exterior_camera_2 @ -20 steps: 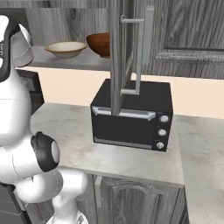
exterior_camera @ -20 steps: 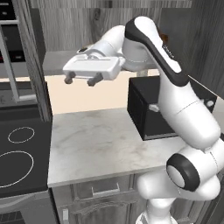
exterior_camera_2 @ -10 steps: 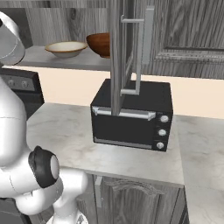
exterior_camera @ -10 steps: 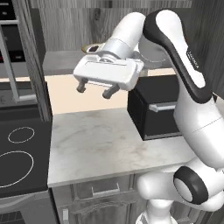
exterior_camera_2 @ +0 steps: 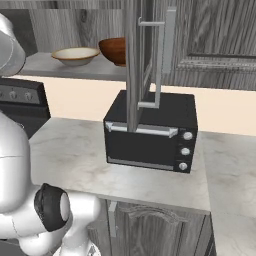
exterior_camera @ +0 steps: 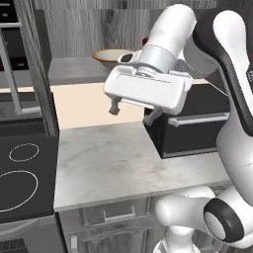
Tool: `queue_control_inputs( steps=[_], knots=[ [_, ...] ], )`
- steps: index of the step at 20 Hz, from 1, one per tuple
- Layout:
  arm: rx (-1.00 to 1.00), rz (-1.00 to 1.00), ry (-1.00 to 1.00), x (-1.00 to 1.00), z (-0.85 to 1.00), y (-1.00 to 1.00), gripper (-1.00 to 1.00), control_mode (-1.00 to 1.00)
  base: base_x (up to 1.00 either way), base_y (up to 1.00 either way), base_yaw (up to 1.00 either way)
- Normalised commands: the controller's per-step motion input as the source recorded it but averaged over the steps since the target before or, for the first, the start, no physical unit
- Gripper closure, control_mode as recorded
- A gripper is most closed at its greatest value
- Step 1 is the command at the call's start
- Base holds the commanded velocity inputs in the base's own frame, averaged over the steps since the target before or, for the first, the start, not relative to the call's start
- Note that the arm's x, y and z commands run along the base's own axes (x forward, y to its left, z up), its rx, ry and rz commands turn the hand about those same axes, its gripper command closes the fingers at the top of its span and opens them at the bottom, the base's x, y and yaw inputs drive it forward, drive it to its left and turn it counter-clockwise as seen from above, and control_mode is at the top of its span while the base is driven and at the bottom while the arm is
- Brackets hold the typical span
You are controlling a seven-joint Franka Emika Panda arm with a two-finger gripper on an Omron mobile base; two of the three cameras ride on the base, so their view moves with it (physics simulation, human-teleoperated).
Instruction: Move the bowls from the cabinet to the plates on the dining table.
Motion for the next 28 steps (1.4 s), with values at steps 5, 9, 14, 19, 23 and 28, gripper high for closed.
queue_control_inputs(
  steps=[5,9,14,19,23,28],
  knots=[
    [-0.12,0.0,-0.07,-0.12,-0.22,-0.35,-1.0,-1.0,0.0,0.0,0.0],
    [-0.06,0.03,-0.04,-0.13,-0.3,-0.45,-1.0,-1.0,0.0,0.0,0.0],
    [-0.03,-0.1,-0.06,-0.25,-0.17,-0.57,-1.0,-1.0,0.0,0.0,0.0],
    [-0.05,-0.21,-0.06,-0.18,-0.02,-0.41,-1.0,-1.0,0.0,0.0,0.0],
    [-0.12,-0.24,-0.04,-0.09,0.0,-0.21,-1.0,-1.0,0.0,0.0,0.0],
    [-0.12,-0.27,0.0,0.0,0.0,-0.1,-1.0,-1.0,0.0,0.0,0.0]
  ],
)
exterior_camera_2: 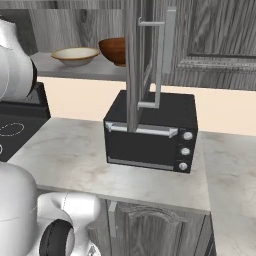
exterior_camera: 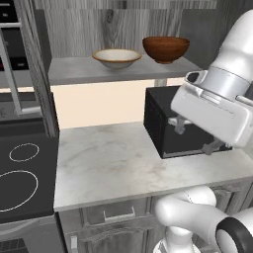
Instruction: Move the bowls from the cabinet to the plates on the dining table.
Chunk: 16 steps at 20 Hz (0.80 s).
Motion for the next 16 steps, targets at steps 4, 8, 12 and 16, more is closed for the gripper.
queue_control_inputs(
  steps=[4,8,12,16],
  knots=[
    [-0.1,-0.27,0.0,0.0,0.0,-0.02,-1.0,-1.0,0.0,0.0,0.0],
    [-0.08,-0.24,0.0,0.0,0.0,0.0,-1.0,-1.0,0.0,0.0,0.0],
    [-0.06,-0.23,0.0,0.0,0.0,-0.01,-1.0,-1.0,0.0,0.0,0.0],
    [-0.05,-0.23,0.0,0.0,0.0,0.0,-1.0,-1.0,0.0,0.0,0.0]
  ],
)
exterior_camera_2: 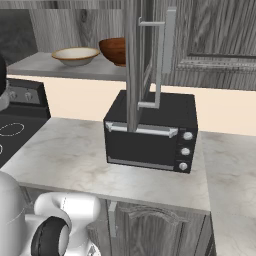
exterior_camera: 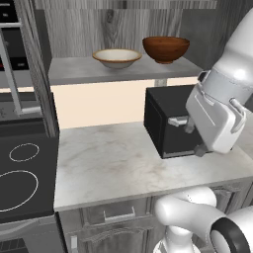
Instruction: Move the bowls from the cabinet to the plates on the dining table.
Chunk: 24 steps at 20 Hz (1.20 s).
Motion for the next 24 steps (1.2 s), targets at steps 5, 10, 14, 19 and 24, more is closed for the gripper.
queue_control_inputs(
  steps=[5,10,14,19,24],
  knots=[
    [-0.08,-0.24,-0.01,0.04,-0.03,-0.07,-1.0,-1.0,0.0,0.0,0.0],
    [-0.1,-0.18,-0.04,0.01,-0.12,-0.13,-1.0,-1.0,0.0,0.0,0.0],
    [-0.1,-0.22,-0.15,0.05,-0.13,-0.04,-1.0,-1.0,0.0,0.0,0.0],
    [-0.1,-0.26,-0.13,0.05,-0.04,-0.04,-1.0,-1.0,0.0,0.0,0.0],
    [-0.09,-0.2,-0.08,0.02,0.0,-0.12,-1.0,-1.0,0.0,0.0,0.0]
  ],
)
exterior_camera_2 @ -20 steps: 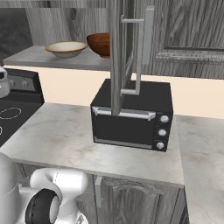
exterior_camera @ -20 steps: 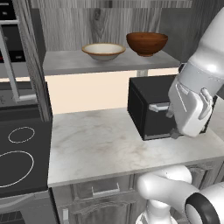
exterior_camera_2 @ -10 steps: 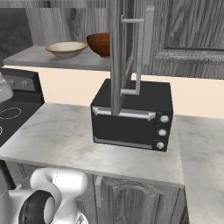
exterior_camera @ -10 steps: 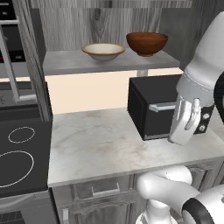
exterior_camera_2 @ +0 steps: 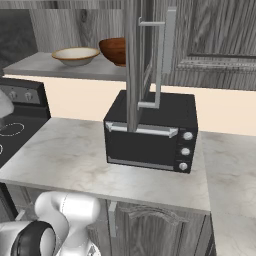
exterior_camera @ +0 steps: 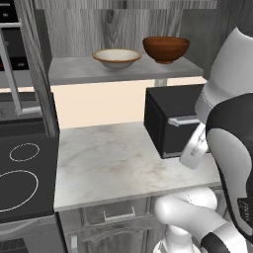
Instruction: Move the bowls from the cabinet to the plates on the dining table.
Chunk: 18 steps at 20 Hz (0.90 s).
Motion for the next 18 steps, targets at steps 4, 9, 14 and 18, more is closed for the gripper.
queue_control_inputs(
  steps=[4,9,14,18],
  knots=[
    [-0.08,-0.15,-0.13,0.02,0.0,-0.14,-1.0,-1.0,0.0,0.0,0.0],
    [-0.1,-0.11,-0.16,0.18,0.0,-0.06,-1.0,-1.0,0.0,0.0,0.0],
    [-0.1,-0.1,-0.16,0.28,0.0,-0.02,-1.0,-1.0,0.0,0.0,0.0],
    [-0.08,-0.1,-0.13,0.32,0.0,-0.08,-1.0,-1.0,0.0,0.0,0.0]
  ],
)
